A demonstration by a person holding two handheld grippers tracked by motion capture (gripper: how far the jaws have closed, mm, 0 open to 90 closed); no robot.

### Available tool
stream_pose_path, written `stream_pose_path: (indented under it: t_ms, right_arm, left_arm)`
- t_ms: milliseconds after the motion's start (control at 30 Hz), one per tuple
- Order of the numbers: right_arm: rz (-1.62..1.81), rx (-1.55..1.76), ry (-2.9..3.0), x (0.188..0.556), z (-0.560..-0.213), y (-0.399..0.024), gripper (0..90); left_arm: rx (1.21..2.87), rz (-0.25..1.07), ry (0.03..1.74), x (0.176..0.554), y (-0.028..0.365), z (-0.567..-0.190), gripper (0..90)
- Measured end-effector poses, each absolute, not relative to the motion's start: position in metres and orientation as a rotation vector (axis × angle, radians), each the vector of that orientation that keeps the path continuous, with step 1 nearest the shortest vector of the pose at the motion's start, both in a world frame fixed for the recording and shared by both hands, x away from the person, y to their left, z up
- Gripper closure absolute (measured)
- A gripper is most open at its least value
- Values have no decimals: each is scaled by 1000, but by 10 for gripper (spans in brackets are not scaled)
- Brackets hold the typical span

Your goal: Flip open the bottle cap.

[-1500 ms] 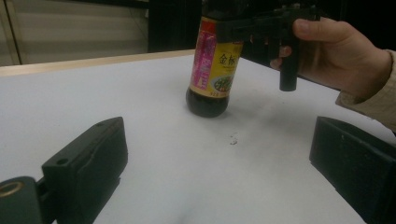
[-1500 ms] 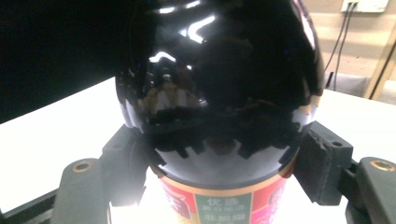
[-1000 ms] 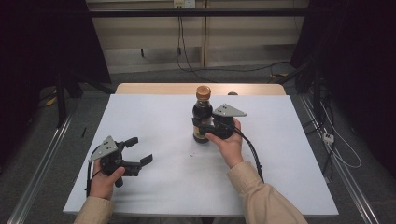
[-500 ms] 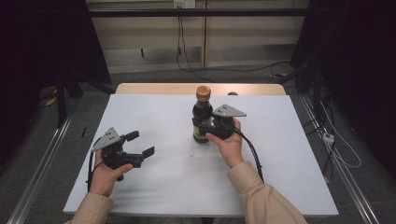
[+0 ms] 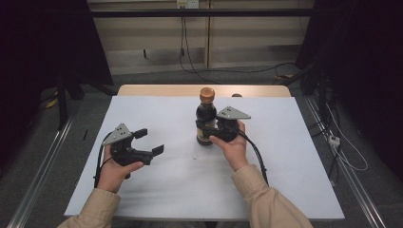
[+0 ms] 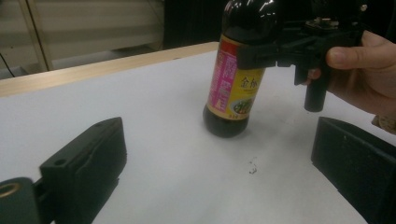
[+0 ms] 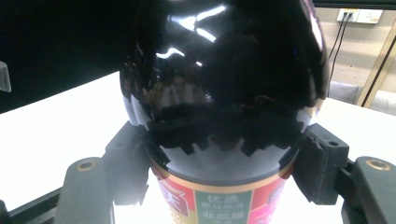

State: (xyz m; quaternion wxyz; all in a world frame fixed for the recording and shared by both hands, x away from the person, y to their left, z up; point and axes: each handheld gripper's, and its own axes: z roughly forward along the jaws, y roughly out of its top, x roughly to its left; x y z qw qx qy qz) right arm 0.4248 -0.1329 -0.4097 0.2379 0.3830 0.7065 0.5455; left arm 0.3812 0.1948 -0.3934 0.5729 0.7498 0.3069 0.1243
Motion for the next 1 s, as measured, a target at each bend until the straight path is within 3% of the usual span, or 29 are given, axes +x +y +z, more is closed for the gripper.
stream_pose_path:
  t_ms: [1000]
  right_arm:
    - [1509,1027,1963,426,-410,-136,302]
  left_arm:
    - [1785,248,652,411,147,-362,54]
